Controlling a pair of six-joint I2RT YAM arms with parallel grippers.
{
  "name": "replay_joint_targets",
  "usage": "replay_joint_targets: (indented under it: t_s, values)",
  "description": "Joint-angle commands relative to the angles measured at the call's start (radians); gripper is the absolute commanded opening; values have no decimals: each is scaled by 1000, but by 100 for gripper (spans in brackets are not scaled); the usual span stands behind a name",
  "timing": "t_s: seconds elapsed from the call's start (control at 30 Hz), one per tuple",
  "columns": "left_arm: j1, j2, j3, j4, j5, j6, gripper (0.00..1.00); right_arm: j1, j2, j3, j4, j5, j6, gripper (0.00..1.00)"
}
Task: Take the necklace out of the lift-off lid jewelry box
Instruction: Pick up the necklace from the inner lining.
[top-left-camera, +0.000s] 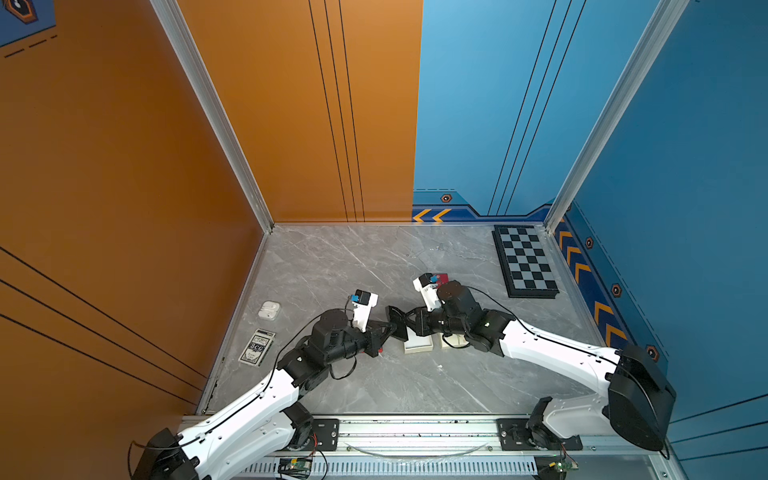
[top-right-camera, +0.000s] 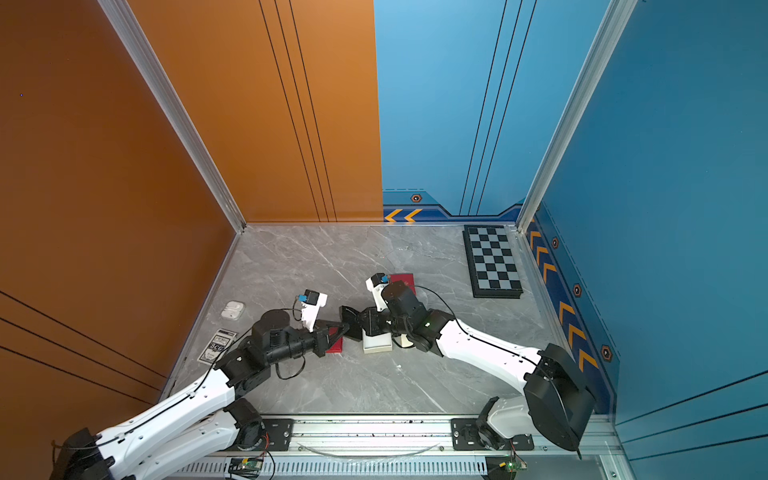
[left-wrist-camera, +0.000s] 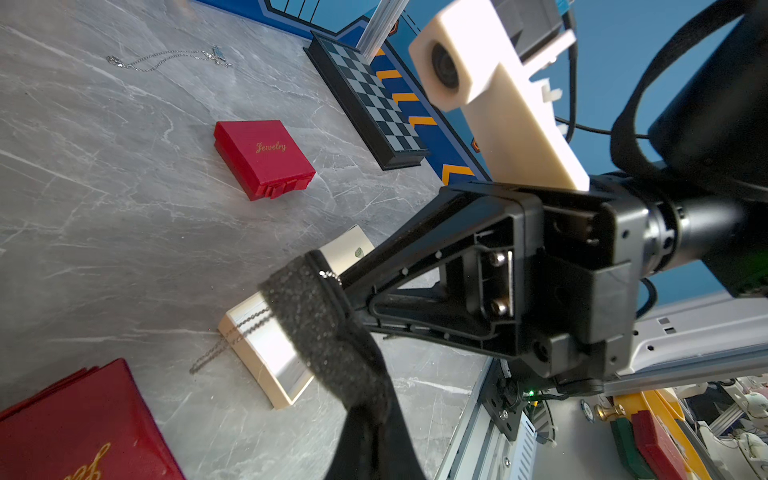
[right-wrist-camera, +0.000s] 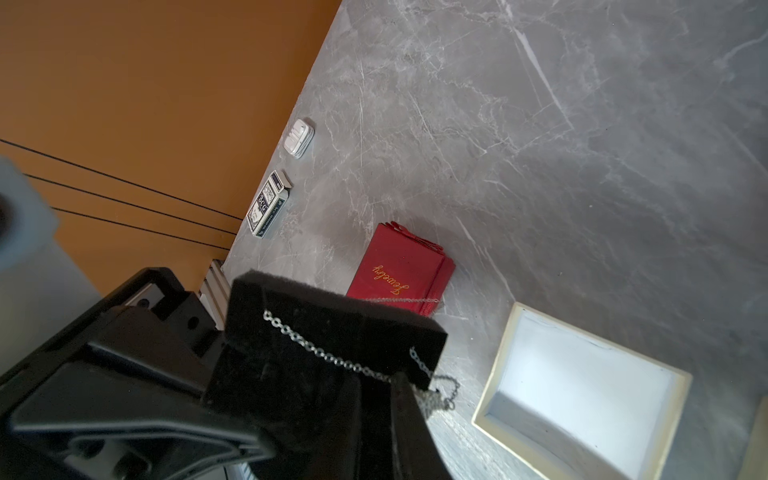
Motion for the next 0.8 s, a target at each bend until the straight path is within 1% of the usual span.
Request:
replay_joint_targets:
  t_s: [0.0,0.07,0.23,0.37,0.5,0.67,0.77]
  values:
    - [10,-15,-15,1,18,29,0,-14,3,23,-39,-12,-23,29]
    - [9,-19,-16,1,19,30,0,-23,-7,17,-41,-15,-24,36]
    - [10,-33,-17,-2,19,31,0,-40,-19,-3,-29,-47,-24,48]
    - [11,-39,-20,-2,19,32,0,-50,-22,-29,28,-99,-4,55]
    - [12,-42,-20,1,26,32,0,-56,-17,-47,87,-147,20,57]
    - [14,-56,-38,37,37,27,0,-62,-14,-86,208,-207,75,53]
    - [21,-67,-45,48,44,22,0,-69,-21,-102,251,-227,100,53]
